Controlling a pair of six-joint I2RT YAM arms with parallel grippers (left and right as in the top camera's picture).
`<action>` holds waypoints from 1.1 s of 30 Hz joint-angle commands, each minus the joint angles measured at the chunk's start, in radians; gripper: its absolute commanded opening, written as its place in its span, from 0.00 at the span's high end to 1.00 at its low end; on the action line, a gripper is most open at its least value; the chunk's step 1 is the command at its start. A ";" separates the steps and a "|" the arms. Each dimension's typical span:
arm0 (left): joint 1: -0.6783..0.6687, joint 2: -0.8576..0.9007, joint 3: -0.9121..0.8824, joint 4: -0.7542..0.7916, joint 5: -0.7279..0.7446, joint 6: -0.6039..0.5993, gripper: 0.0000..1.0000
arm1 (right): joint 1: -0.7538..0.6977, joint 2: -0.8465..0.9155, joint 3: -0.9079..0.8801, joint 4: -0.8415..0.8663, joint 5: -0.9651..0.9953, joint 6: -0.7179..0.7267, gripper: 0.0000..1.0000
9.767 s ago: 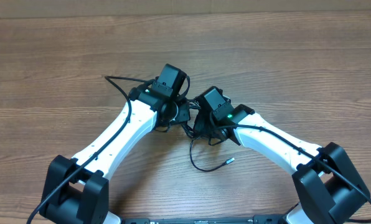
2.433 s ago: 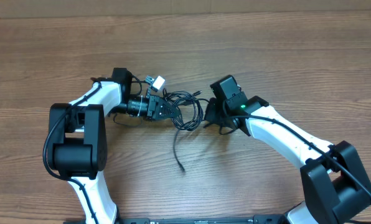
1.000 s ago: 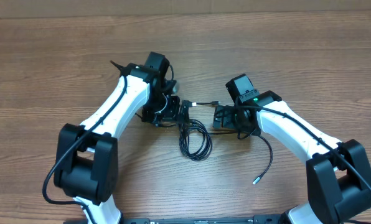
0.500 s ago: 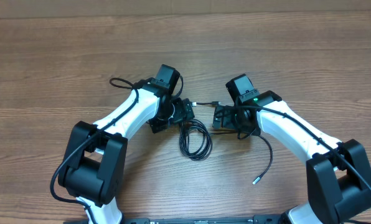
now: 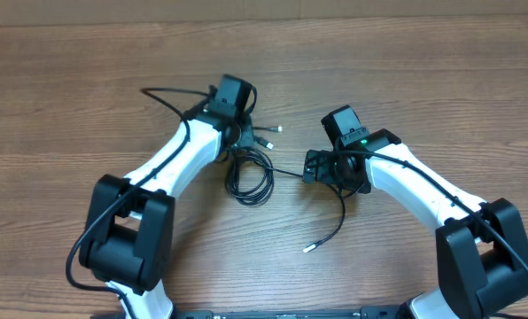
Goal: Untangle cables
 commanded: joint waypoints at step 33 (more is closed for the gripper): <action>0.010 -0.051 -0.100 -0.066 0.271 0.354 0.96 | -0.005 -0.012 0.003 0.005 0.013 -0.032 0.00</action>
